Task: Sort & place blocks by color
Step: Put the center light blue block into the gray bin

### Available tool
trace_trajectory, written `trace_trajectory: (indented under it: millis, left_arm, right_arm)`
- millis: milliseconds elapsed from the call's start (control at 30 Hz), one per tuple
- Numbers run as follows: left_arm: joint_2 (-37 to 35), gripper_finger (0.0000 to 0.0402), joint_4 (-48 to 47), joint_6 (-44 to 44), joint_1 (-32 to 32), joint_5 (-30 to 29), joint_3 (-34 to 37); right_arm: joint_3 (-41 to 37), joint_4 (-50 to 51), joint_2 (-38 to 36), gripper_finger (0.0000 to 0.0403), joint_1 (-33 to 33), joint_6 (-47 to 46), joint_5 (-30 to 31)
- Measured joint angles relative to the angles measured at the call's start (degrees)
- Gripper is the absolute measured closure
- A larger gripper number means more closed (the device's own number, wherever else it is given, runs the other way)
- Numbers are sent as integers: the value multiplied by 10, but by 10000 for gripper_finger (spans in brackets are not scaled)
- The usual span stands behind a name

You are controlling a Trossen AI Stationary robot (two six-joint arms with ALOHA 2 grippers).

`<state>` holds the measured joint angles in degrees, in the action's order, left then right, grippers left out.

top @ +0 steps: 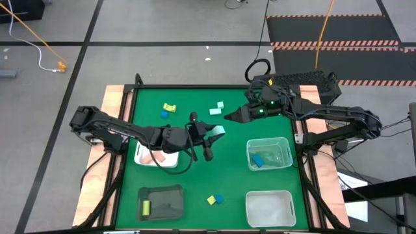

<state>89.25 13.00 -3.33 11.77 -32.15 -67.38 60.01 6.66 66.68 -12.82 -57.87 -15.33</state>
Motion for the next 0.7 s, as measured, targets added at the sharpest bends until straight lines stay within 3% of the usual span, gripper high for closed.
trace_trajectory:
  millis: [300,500,700]
  left_arm:
    - [0,271,6,77,-8,-32,0]
    - [0,271,25,104,-23,-31,0]
    - [0,271,17,107,-36,9,0]
  right_arm:
    - [-81,-250,1,12,10,-137,-13]
    - [-112,-263,2,12,41,-150,23]
    - [-113,-296,20,12,62,-135,58]
